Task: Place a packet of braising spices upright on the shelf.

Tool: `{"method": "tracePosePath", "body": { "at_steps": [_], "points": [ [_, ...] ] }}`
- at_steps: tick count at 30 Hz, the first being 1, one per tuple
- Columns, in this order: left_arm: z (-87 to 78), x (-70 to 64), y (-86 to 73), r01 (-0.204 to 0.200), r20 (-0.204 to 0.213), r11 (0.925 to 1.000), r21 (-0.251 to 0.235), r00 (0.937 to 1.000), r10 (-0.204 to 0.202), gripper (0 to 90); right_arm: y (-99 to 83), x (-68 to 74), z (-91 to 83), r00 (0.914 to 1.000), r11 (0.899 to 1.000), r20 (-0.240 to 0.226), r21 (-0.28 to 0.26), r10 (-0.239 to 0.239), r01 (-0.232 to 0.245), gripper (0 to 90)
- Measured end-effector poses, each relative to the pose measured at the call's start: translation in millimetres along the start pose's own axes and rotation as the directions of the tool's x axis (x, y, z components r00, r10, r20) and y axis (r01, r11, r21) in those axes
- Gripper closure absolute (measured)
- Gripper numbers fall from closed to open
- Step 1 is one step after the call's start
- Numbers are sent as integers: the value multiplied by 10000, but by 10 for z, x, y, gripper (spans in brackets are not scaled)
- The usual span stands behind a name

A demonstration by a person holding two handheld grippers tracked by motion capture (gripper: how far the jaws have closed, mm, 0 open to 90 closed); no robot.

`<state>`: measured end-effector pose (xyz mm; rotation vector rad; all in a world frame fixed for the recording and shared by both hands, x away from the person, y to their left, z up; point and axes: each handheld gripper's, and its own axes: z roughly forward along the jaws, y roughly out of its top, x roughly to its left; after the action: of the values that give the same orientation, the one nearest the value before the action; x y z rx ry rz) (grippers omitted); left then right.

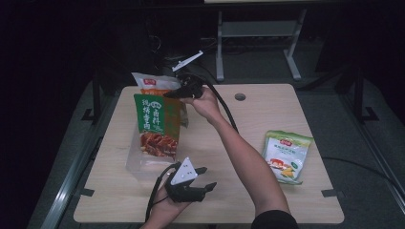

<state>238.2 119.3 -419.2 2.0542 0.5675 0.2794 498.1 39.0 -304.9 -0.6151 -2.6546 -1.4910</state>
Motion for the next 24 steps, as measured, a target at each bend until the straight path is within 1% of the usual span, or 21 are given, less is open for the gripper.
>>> {"method": "tracePosePath", "body": {
  "at_steps": [6, 11, 14, 17, 18, 20, 21, 22, 24],
  "points": [
    [-8, -1, 2, -20, -25, 10000, -45, 10000, 20, 414, 10, 7, 170, 9999, 9999, -135, 100, 89, -88, 900],
    [-18, 10, 5, -95, -16, 9999, -59, 10000, 95, 415, -2, -5, 308, 9998, 9999, -202, 125, 43, -41, 899],
    [-18, 9, -1, -106, 7, 9999, -33, 9999, 106, 416, -12, -10, 371, 9997, 9998, -246, 175, 45, -40, 899],
    [-27, 10, 0, -111, 20, 9999, -55, 9999, 111, 416, -32, -27, 427, 9992, 9998, -367, 67, 166, -164, 899],
    [-31, 12, 2, -133, 8, 9999, -68, 9999, 133, 416, -43, -37, 448, 9989, 9999, -450, 37, 138, -136, 899],
    [-40, 15, 3, -81, 15, 10000, -42, 10000, 81, 416, -60, -47, 490, 9990, 9999, -431, 57, 96, -94, 900],
    [-44, 20, 2, -99, 11, 9999, -39, 10000, 99, 416, -71, -49, 509, 9985, 9998, -506, 78, 193, -189, 900],
    [-45, 26, 2, -113, -15, 9999, -90, 9999, 113, 416, -84, -62, 529, 9986, 9998, -499, 103, 152, -147, 900],
    [-55, 36, 4, -77, -14, 10000, -47, 10000, 77, 416, -111, -76, 558, 9982, 9997, -551, 55, 239, -237, 899]
  ]
}}
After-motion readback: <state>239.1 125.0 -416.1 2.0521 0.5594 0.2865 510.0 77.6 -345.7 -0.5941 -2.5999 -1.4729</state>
